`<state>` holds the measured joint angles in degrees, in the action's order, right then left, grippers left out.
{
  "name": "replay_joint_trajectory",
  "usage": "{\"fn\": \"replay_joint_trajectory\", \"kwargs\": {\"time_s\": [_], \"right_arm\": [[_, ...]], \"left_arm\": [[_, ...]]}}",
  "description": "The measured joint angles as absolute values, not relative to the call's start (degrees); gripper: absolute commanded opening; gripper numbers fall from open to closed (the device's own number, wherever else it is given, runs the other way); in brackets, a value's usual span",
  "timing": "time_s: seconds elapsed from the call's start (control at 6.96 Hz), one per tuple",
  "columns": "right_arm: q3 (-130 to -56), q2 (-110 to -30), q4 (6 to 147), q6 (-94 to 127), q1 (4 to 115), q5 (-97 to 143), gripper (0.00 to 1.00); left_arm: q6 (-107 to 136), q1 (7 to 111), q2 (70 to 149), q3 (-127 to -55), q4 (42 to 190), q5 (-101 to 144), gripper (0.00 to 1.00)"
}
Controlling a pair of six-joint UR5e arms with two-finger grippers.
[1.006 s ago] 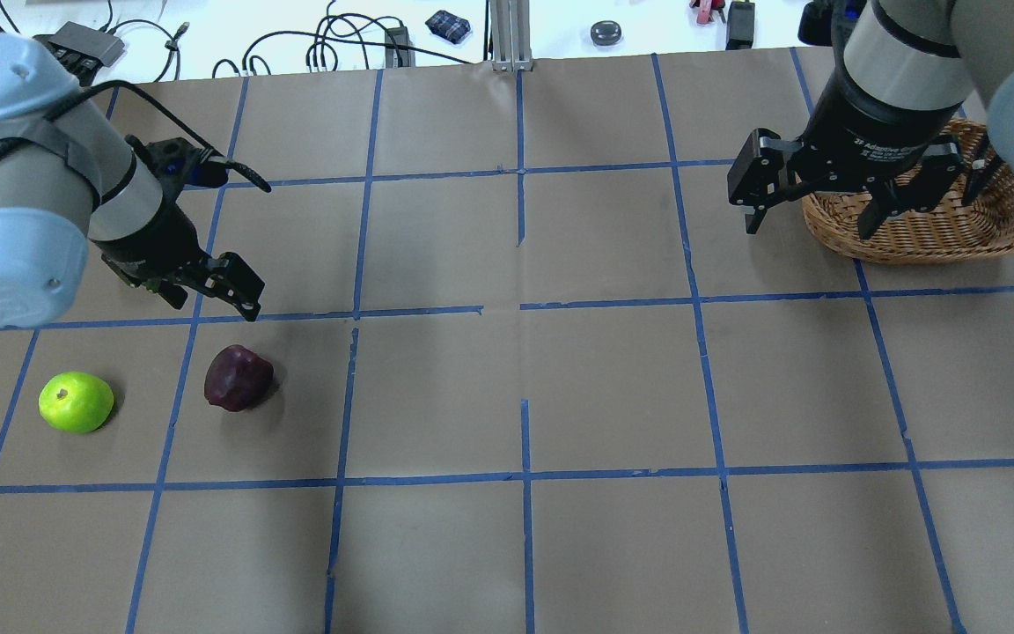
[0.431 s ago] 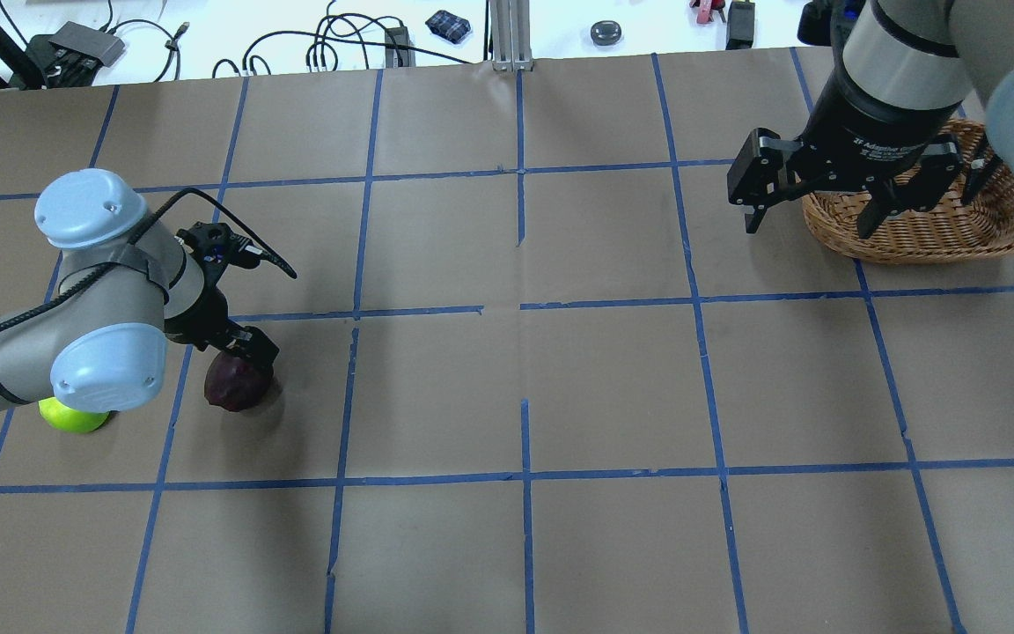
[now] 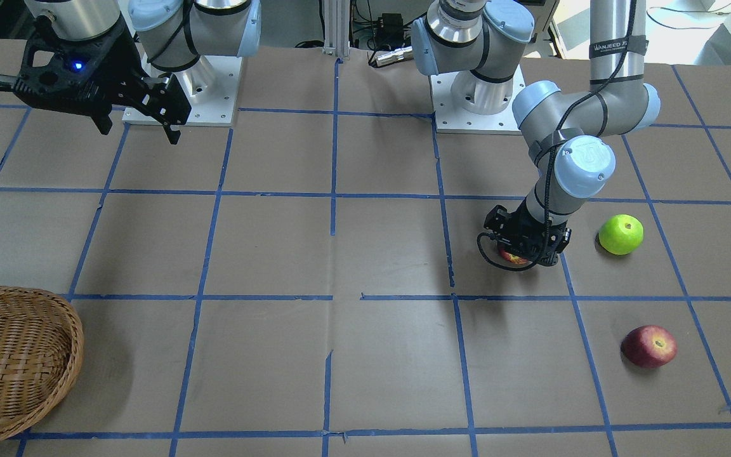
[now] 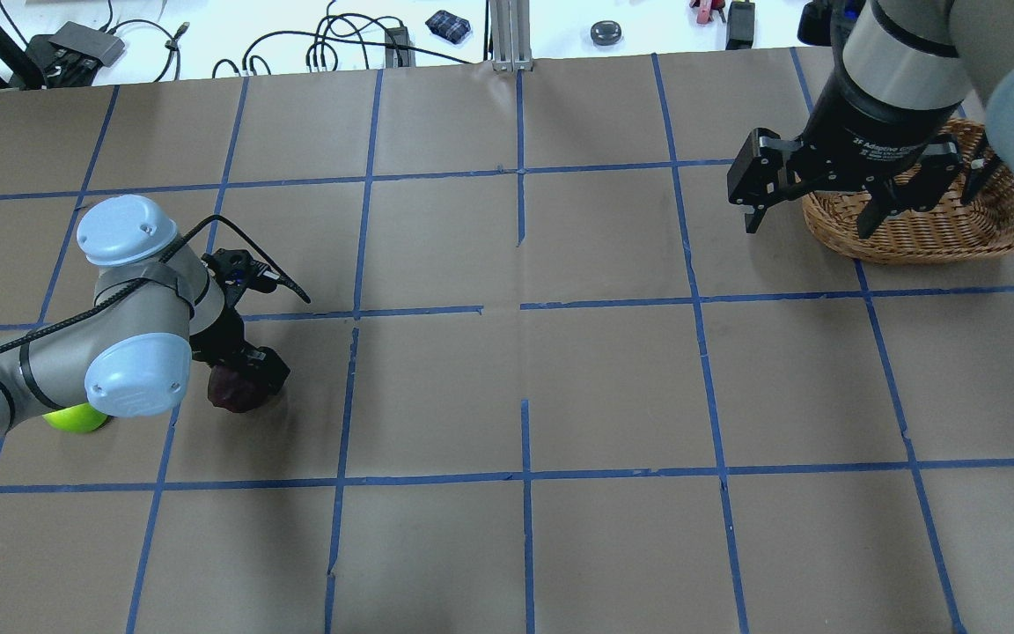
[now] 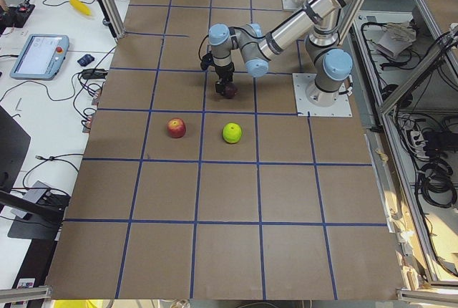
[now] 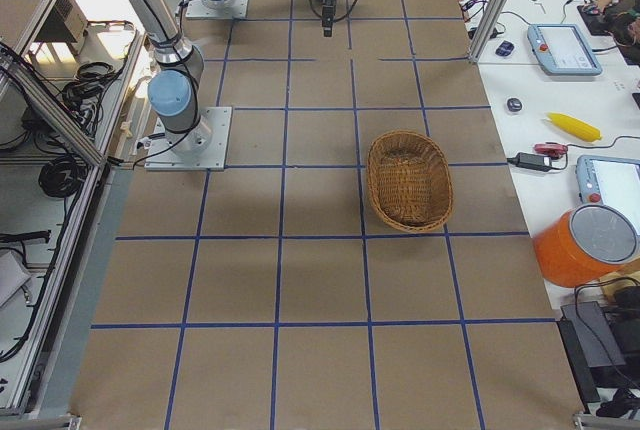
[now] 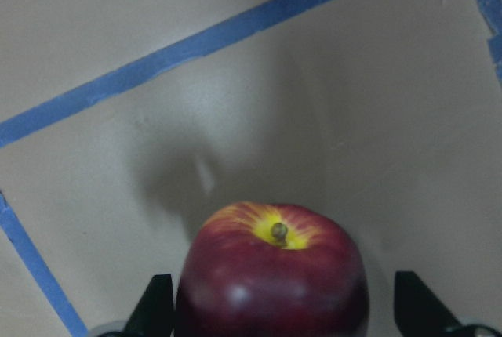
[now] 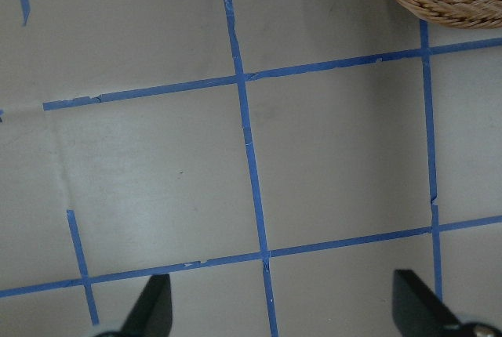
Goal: Put all apples into basket
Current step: 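Carry the dark red apple with the left gripper to the table center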
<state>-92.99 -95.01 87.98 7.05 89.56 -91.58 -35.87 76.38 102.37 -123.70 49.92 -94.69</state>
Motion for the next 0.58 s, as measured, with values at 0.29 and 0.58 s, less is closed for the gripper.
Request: {"fn": "replay_joint_trajectory", "kwargs": {"time_s": [0.29,0.58], "right_arm": [[-92.99,-95.01,87.98,7.03,89.56,-91.58,1.0],[-92.99,-94.95,87.96,6.59,89.48,-91.58,1.0]], "left_arm": [[-34.63,76.38,102.38,-123.25,49.85,-95.04,0.26],[-27.6,77.97,102.04,-120.64,51.05,-94.38,0.27]]}}
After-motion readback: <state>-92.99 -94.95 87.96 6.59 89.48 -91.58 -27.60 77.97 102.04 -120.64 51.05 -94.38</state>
